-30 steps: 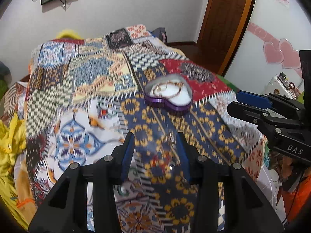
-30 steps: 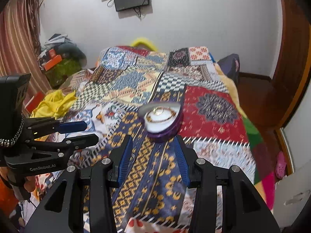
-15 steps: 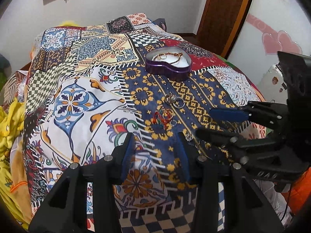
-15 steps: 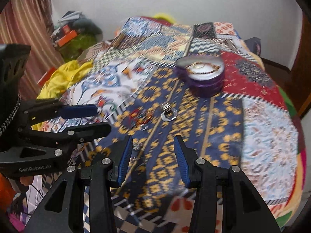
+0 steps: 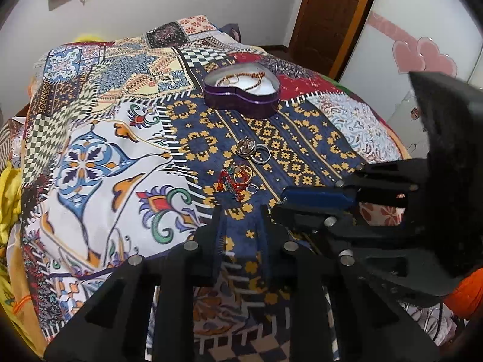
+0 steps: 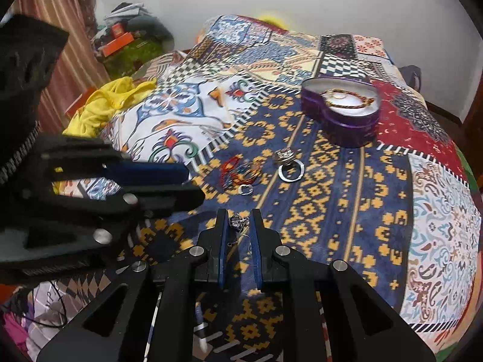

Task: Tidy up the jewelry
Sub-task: 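Move the right gripper to a small silver ring and grasp it, then carry the small ring with the right gripper over the tin, then open the right gripper to release the ring into the tin, then grasp the silver ring with a stone using the right gripper, then carry the stone ring with the right gripper over the tin, then open the right gripper to drop the stone ring into the tin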

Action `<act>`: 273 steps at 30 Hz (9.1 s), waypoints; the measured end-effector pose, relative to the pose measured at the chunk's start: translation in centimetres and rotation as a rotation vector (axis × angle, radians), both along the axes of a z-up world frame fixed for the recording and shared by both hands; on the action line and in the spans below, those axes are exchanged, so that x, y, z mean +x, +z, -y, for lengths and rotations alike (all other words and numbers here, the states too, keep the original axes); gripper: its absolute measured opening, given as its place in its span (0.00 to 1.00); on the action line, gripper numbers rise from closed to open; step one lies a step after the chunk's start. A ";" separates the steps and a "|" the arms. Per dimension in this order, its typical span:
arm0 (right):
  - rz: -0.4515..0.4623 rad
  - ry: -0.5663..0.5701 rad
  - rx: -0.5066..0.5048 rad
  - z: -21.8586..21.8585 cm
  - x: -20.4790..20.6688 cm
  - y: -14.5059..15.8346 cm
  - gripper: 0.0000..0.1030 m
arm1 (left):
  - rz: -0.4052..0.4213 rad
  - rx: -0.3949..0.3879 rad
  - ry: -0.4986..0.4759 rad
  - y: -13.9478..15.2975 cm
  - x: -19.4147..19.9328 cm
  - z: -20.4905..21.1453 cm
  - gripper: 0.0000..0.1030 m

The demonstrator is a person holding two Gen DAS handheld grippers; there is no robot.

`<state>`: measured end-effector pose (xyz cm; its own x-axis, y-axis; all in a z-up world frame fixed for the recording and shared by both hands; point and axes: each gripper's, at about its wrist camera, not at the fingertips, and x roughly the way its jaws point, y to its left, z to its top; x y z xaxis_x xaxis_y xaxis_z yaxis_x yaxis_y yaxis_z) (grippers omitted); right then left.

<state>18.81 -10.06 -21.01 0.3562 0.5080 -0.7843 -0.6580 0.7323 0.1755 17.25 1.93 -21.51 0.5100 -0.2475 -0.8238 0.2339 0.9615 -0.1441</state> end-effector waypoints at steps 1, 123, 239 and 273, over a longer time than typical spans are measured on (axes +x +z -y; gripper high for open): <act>0.004 -0.012 0.002 0.2 0.2 0.1 0.12 | -0.006 -0.001 0.005 -0.3 0.3 0.0 0.20; 0.205 -0.166 -0.035 3.7 9.3 6.4 0.38 | 0.168 -0.046 0.091 7.0 9.6 -0.4 0.39; 0.079 -0.157 0.094 3.4 14.6 3.4 0.19 | 0.094 -0.050 0.005 1.2 15.6 2.1 0.03; 0.174 -0.190 0.071 5.4 9.3 7.7 0.26 | 0.192 0.001 0.077 7.0 8.6 -0.2 0.27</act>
